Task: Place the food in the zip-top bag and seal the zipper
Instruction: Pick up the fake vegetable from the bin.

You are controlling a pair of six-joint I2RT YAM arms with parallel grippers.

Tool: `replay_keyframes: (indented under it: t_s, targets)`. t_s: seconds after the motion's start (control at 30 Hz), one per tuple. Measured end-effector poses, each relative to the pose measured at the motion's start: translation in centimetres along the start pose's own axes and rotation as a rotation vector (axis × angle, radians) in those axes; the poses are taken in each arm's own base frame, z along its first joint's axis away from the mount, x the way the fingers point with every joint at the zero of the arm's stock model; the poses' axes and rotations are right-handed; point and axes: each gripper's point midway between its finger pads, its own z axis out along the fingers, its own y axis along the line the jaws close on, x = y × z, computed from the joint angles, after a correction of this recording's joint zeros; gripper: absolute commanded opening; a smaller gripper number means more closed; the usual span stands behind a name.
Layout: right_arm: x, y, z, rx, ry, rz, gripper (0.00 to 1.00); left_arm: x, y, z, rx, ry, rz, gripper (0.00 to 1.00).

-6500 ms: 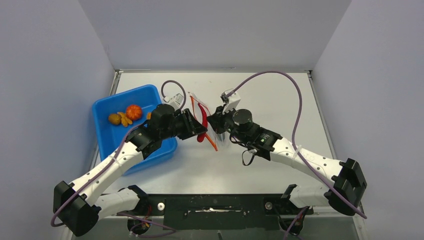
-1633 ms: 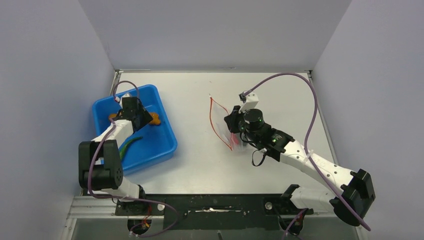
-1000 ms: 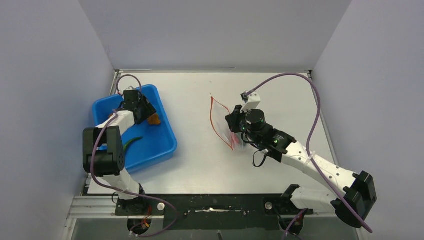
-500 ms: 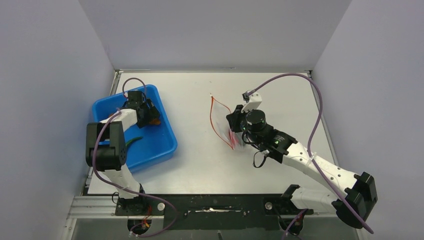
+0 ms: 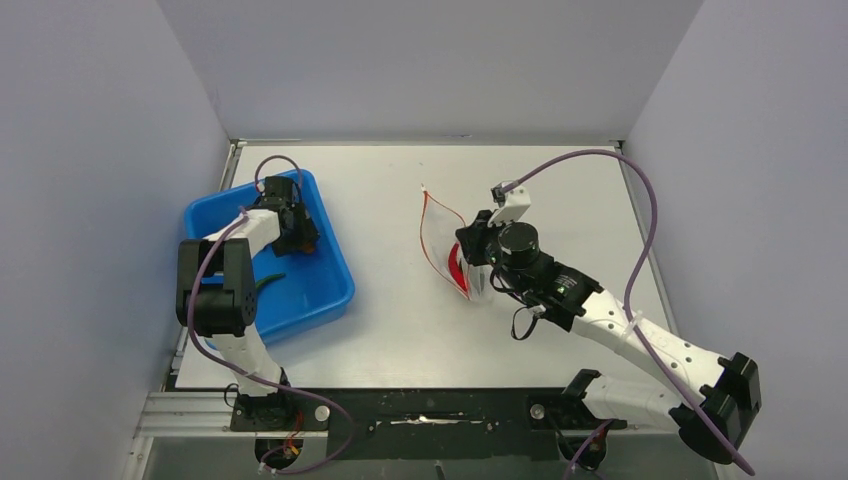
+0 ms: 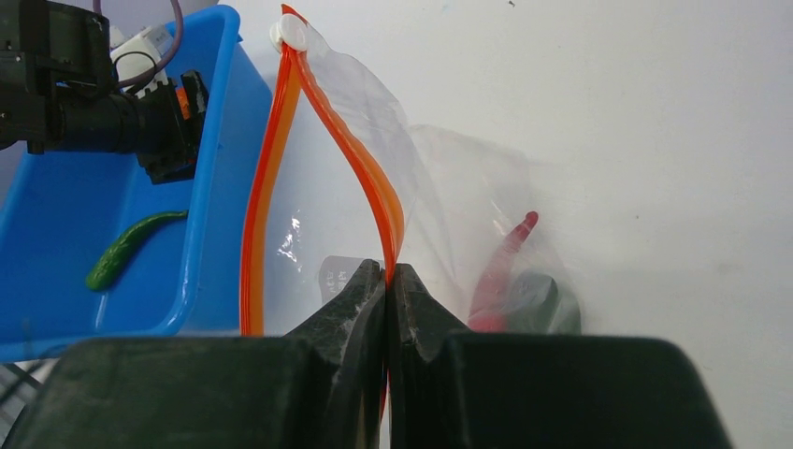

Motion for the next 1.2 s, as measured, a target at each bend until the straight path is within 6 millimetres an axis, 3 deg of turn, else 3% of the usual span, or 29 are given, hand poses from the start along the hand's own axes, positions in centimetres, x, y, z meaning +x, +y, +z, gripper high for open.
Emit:
replay_keyframes:
  t_s: [0.23,0.57,0.77,1.07,1.2]
  targets:
    - [-0.4,-0.1,-0.3,0.003,-0.013,0.009,0.0,0.7,1.3,-0.3,-0.055,0.024,0.043,0.59]
    - [-0.2,0.3,-0.4,-0.001,-0.01,0.02,0.0,0.3,1.0,-0.5,-0.027,0.014,0.085,0.65]
    - [-0.2,0.2,-0.5,0.002,-0.01,0.02,0.0,0.2,0.5,-0.5,0.005,0.013,0.093,0.53]
    - [-0.1,0.3,-0.5,0.001,-0.01,0.021,0.0,0.3,0.4,-0.5,0.013,0.018,0.09,0.45]
    - [-0.1,0.3,-0.5,0.001,-0.011,0.021,0.0,0.4,0.1,-0.5,0.016,0.019,0.089,0.36]
